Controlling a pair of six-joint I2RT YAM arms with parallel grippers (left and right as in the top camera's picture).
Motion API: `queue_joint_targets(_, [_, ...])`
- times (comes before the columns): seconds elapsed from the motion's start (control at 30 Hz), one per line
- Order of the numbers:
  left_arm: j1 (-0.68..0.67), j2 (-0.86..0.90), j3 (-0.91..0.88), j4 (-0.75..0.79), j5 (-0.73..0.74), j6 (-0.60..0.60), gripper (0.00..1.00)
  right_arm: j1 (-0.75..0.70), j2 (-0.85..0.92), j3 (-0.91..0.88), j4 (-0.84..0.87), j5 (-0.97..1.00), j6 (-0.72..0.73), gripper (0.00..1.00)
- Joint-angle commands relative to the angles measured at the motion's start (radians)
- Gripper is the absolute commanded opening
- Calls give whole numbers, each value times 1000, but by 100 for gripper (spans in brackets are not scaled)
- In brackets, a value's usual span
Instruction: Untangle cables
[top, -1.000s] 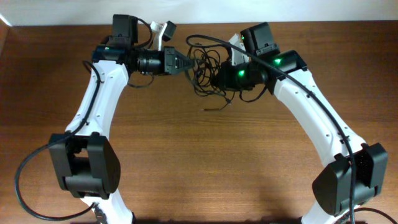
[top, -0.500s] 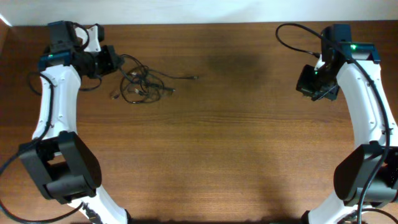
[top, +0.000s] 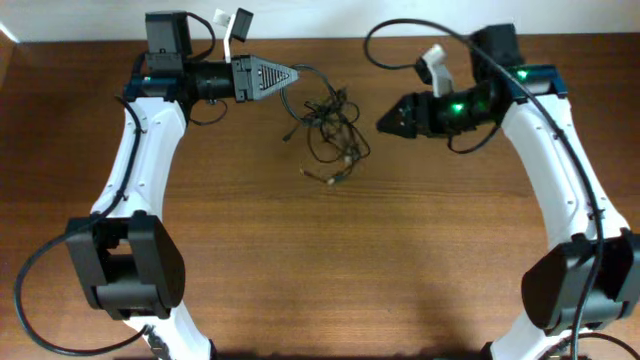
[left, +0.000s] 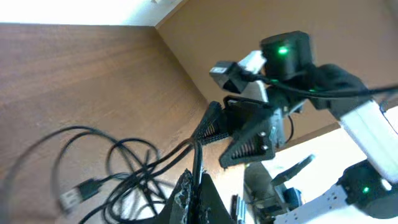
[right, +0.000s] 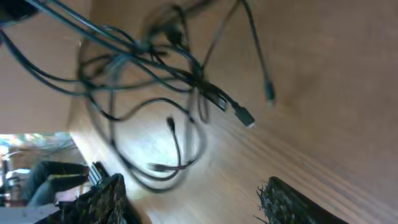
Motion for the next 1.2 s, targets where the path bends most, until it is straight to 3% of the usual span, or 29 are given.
queue_joint_targets(0.0, [-39, -5, 16, 2, 2, -84, 0, 99, -7, 95, 2, 86, 41, 71])
queue_joint_targets(0.07, [-52, -5, 16, 0, -13, -123, 0, 179, -7, 102, 2, 129, 32, 68])
queue_joint_targets(0.1, [-52, -5, 16, -2, -47, -202, 0, 226, -7, 102, 2, 217, 29, 64])
queue_joint_targets(0.23, [-51, -5, 16, -2, -58, -310, 0, 304, -6, 98, -2, 500, 29, 50])
queue_joint_targets(0.33, [-49, -5, 16, -1, -49, -339, 0, 325, -3, 98, -11, 501, 6, 29])
queue_joint_targets(0.43, [-47, -5, 16, 3, -8, -426, 0, 325, 4, 96, -34, 500, 2, 19])
queue_joint_targets(0.5, [-33, -5, 16, 2, 2, -420, 0, 323, 3, 96, -29, 500, 3, 4])
queue_joint_targets(0.57, [-34, -5, 16, -8, -84, -317, 0, 320, -12, 129, -45, 500, 13, 4])
queue_joint_targets(0.7, [-34, -5, 16, -212, -574, -287, 4, 272, -100, 352, -142, 500, 74, 4])
queue_joint_targets(0.77, [-35, -4, 16, -270, -708, -249, 6, 215, -146, 397, -159, 499, 124, 4])
queue_joint_targets(0.83, [-34, -4, 16, -312, -836, -231, 12, 134, -211, 397, -160, 482, 173, 4])
queue_joint_targets(0.97, [-34, -4, 15, -371, -1194, -210, 19, -94, -339, 397, -159, 266, 173, 4])
queue_joint_targets(1.03, [-34, -4, 5, -375, -1229, -172, 20, -236, -364, 397, -175, 148, 172, 4])
queue_joint_targets(1.07, [-34, -4, 5, -378, -1224, -163, 15, -264, -357, 397, -195, 125, 172, 4])
queue_joint_targets(1.1, [-34, -4, 5, -372, -1155, -96, 6, -264, -332, 397, -243, 125, 156, 4])
queue_joint_targets(1.17, [-37, -4, 5, -354, -1006, 6, 7, -238, -272, 396, -295, 124, 133, 4])
